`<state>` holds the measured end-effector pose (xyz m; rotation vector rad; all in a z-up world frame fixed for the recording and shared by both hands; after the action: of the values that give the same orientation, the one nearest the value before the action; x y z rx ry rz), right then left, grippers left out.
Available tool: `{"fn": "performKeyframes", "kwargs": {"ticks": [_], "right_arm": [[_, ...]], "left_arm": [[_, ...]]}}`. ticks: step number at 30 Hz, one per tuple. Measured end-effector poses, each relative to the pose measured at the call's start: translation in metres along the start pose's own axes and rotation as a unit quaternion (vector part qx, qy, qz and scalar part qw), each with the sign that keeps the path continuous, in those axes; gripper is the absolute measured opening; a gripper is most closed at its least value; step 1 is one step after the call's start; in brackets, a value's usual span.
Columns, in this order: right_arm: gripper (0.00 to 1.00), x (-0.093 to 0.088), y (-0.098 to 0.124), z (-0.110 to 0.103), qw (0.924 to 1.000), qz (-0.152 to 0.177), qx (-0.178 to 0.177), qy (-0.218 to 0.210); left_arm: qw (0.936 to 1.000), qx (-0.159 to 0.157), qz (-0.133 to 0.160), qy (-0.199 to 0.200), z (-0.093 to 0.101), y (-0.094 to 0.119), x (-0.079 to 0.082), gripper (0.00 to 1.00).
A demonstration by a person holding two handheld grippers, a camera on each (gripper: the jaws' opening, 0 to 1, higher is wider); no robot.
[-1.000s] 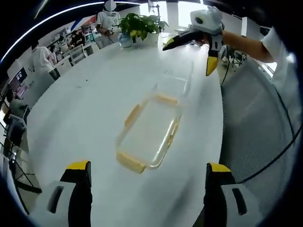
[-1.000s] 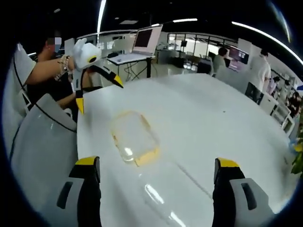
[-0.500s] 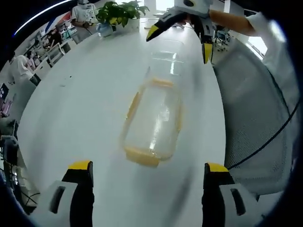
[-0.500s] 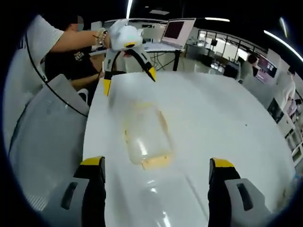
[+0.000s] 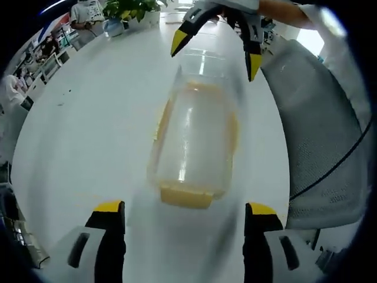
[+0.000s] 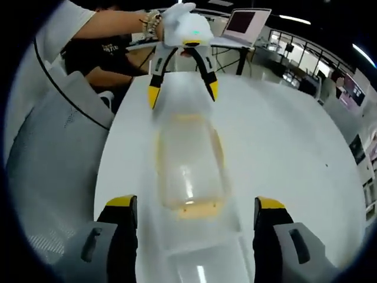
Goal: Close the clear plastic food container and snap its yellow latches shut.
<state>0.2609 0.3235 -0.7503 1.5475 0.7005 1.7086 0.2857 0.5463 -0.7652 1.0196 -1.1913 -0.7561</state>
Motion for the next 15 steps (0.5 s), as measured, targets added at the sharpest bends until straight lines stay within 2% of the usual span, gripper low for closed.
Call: {"fn": "performKeyframes", "kwargs": {"ticks": [5, 6, 12, 15], "right_arm": [[0.71, -0.006, -0.008, 0.0, 0.9997, -0.014, 0.015, 0.009], [0.68, -0.007, -0.01, -0.001, 0.9994, -0.018, 0.028, 0.007], [0.63, -0.013, -0.019, 0.001, 0.9985, -0.035, 0.037, 0.02], [0.58, -0.015, -0.021, 0.002, 0.998, -0.042, 0.041, 0.024]], "left_arm": [[0.9999, -0.005, -0.005, -0.011, -0.001, -0.006, 0.0, 0.76], [0.9999, -0.01, -0.008, -0.012, -0.001, -0.008, 0.0, 0.75], [0.9997, -0.017, -0.01, -0.014, -0.003, -0.013, 0.002, 0.72], [0.9996, -0.022, -0.009, -0.014, -0.004, -0.015, 0.002, 0.68]]}}
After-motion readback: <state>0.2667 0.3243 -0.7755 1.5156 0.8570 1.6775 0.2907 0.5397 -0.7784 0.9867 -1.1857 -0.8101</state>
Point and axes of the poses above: the point that each gripper's makers call its tool centre point, and the gripper's own axes: y roughly backward along the fingers, z roughly to its right, x roughly out of its top, the point moved 6 cm from there along y, roughly backward along the fingers, and after that the axes turned 7 degrees about y, right-handed, at the moved point
